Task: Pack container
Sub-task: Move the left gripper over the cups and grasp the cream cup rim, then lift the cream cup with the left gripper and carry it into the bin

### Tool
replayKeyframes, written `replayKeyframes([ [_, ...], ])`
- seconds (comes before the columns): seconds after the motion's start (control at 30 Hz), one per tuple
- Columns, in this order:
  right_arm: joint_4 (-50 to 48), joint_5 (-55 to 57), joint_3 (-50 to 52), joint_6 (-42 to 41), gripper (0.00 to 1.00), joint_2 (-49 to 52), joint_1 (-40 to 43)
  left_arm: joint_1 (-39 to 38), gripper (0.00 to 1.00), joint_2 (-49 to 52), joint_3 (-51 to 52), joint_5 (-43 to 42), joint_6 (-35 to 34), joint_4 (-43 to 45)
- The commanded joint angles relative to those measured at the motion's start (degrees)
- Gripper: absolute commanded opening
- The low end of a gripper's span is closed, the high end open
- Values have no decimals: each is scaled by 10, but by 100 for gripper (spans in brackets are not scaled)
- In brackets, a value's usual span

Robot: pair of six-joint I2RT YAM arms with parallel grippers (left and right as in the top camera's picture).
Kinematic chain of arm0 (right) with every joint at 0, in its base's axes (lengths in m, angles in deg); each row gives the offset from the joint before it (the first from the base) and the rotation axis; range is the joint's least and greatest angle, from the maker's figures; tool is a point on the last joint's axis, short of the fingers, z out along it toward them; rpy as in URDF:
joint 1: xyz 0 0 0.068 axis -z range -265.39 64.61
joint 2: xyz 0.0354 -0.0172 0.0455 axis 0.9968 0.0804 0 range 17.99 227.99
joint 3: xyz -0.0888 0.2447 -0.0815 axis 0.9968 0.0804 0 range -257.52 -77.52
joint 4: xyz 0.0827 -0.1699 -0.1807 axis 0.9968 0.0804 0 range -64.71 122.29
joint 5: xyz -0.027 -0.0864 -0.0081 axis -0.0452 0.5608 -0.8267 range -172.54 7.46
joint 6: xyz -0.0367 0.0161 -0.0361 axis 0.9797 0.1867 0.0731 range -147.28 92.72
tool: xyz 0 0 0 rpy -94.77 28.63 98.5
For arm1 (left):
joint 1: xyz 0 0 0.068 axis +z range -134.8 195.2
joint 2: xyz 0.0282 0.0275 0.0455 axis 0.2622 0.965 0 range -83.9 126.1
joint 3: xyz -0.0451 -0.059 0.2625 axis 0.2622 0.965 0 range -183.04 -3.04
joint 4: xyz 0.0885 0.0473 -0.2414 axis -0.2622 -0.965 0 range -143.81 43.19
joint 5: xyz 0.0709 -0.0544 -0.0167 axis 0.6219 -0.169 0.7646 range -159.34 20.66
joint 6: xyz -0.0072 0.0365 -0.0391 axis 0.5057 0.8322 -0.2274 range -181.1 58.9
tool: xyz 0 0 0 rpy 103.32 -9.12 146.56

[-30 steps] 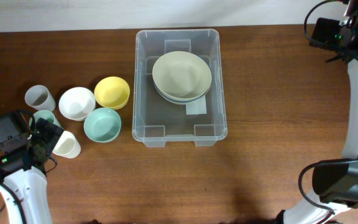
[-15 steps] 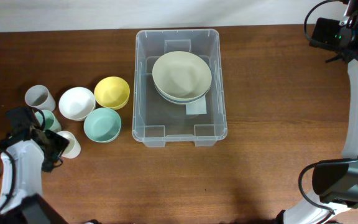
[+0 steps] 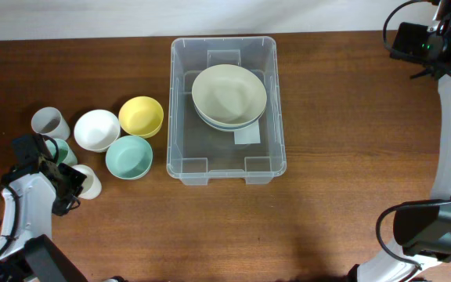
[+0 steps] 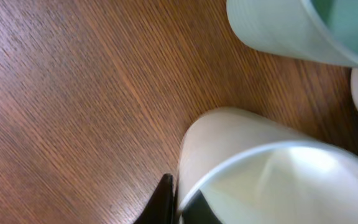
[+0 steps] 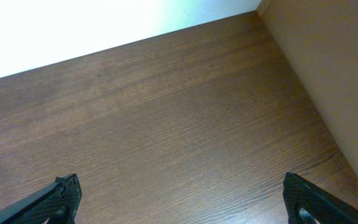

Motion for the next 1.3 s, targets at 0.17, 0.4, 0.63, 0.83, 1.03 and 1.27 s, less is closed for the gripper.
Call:
replayKeyframes([
  [0.17,-2,-1,0,-7,99,2,0,3,1,2,-10,-5,2,-16],
  [0.4,-2,-1,0,-7,99,2,0,2,1,-47,-20,-17,3,-56],
  [0.63,-2,-1,0,-7,99,2,0,-16,1,-187,-76,-28,76,-75],
  [0.83,-2,-1,0,-7,99,2,0,-73,1,-284,-114,-132,99,-25],
  [1.03,-2,-1,0,-7,99,2,0,-195,1,-301,-130,-197,99,54],
  [1.27,-2,-1,0,-7,99,2,0,-391,1,-228,-184,-150,99,126],
])
